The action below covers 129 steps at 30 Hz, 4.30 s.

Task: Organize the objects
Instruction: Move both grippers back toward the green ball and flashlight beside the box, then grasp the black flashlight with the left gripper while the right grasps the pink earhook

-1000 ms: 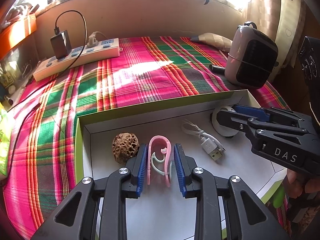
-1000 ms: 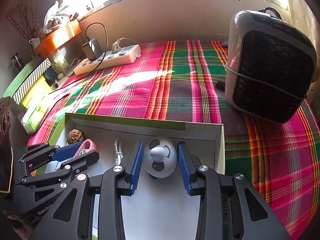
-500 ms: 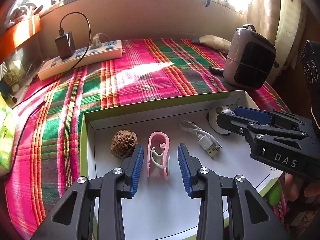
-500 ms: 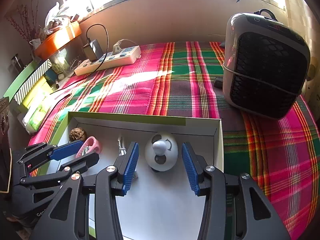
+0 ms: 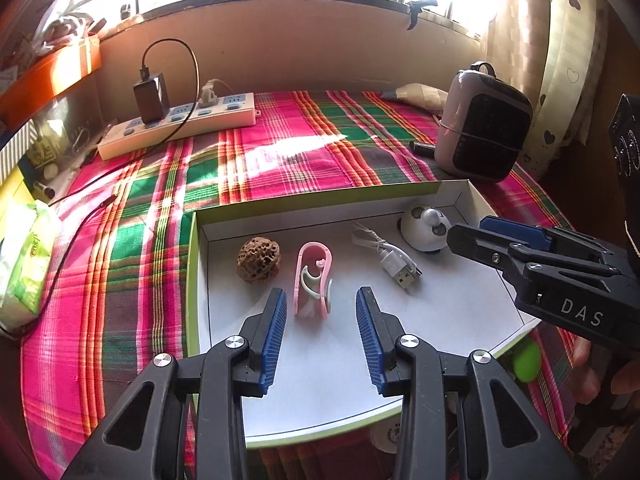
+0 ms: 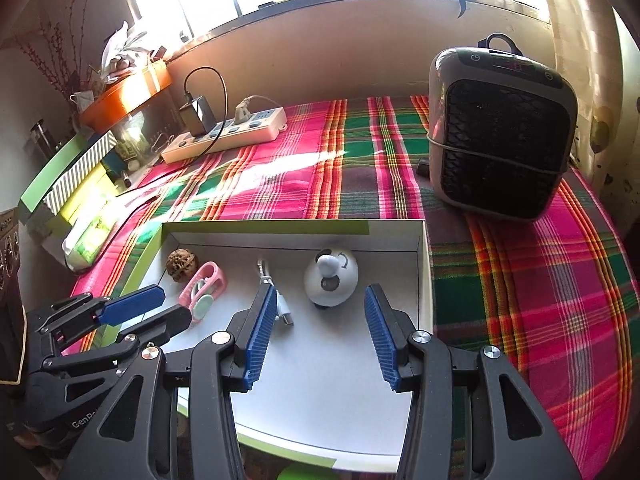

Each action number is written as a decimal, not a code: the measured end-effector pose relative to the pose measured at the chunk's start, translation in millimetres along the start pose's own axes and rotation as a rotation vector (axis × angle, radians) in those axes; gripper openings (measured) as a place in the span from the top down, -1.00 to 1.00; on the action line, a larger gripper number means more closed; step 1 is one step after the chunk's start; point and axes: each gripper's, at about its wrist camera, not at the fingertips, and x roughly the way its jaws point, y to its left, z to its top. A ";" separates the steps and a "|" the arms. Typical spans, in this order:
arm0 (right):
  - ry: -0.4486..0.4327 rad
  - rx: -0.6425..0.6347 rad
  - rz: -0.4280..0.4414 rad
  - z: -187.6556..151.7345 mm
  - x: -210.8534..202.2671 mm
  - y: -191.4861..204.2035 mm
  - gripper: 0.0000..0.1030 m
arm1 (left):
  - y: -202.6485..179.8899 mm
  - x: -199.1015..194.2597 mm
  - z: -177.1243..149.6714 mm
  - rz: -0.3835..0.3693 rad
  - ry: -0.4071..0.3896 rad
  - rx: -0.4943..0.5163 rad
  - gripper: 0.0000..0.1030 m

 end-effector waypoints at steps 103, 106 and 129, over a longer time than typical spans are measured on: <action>0.118 -0.270 0.102 -107.8 -36.9 49.6 -0.03 | -14.6 -48.1 -103.9 -0.103 0.023 0.107 0.34; 0.115 -0.301 0.074 -106.4 -33.3 54.7 -0.03 | -14.7 -47.5 -103.5 -0.101 0.023 0.107 0.33; 0.080 -0.293 0.049 -105.8 -34.3 49.7 0.47 | -21.5 -44.8 -101.2 -0.053 0.020 0.086 0.33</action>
